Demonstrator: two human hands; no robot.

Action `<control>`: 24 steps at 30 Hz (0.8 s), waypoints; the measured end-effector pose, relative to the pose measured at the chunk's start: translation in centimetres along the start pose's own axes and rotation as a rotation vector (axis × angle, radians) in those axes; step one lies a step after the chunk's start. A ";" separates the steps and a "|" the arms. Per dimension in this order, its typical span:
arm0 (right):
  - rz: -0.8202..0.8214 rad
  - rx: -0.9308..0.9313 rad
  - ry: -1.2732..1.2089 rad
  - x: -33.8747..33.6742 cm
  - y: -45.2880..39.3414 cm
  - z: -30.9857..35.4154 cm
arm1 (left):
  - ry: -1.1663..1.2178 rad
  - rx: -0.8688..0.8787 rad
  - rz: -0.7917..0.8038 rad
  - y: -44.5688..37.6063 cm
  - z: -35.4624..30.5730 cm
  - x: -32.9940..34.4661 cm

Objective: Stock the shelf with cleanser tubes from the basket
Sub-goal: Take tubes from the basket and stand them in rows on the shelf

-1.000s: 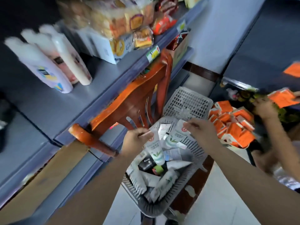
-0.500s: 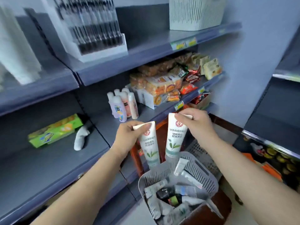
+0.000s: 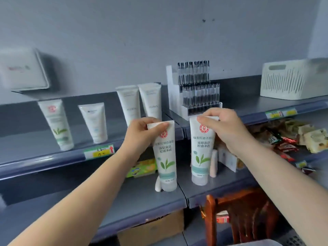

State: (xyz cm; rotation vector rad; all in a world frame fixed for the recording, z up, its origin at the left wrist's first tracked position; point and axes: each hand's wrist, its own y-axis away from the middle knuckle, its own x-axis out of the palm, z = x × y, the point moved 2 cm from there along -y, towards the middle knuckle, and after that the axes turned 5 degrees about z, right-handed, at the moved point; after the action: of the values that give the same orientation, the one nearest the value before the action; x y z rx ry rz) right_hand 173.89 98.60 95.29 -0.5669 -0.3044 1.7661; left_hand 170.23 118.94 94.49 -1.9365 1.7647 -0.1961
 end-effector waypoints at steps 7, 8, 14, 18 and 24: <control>0.134 -0.122 -0.116 10.0 -5.0 6.0 | -0.130 0.067 -0.131 0.3 -4.2 -11.8; 0.149 -0.136 -0.122 11.3 -5.7 6.6 | -0.143 0.077 -0.157 0.4 -4.5 -13.4; 0.199 -0.213 -0.173 18.1 -9.5 10.3 | -0.194 0.132 -0.244 0.6 -6.1 -22.4; 0.212 -0.252 -0.181 22.4 -12.4 12.6 | -0.232 0.178 -0.298 -0.5 -7.1 -27.8; 0.183 -0.300 -0.182 26.7 -16.5 15.4 | -0.250 0.230 -0.315 -3.0 -8.7 -33.9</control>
State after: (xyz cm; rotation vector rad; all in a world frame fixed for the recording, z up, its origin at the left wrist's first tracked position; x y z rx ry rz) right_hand 174.63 130.07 110.59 -0.6641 -0.6704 1.9677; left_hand 164.19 149.34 111.09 -1.9627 1.2192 -0.2424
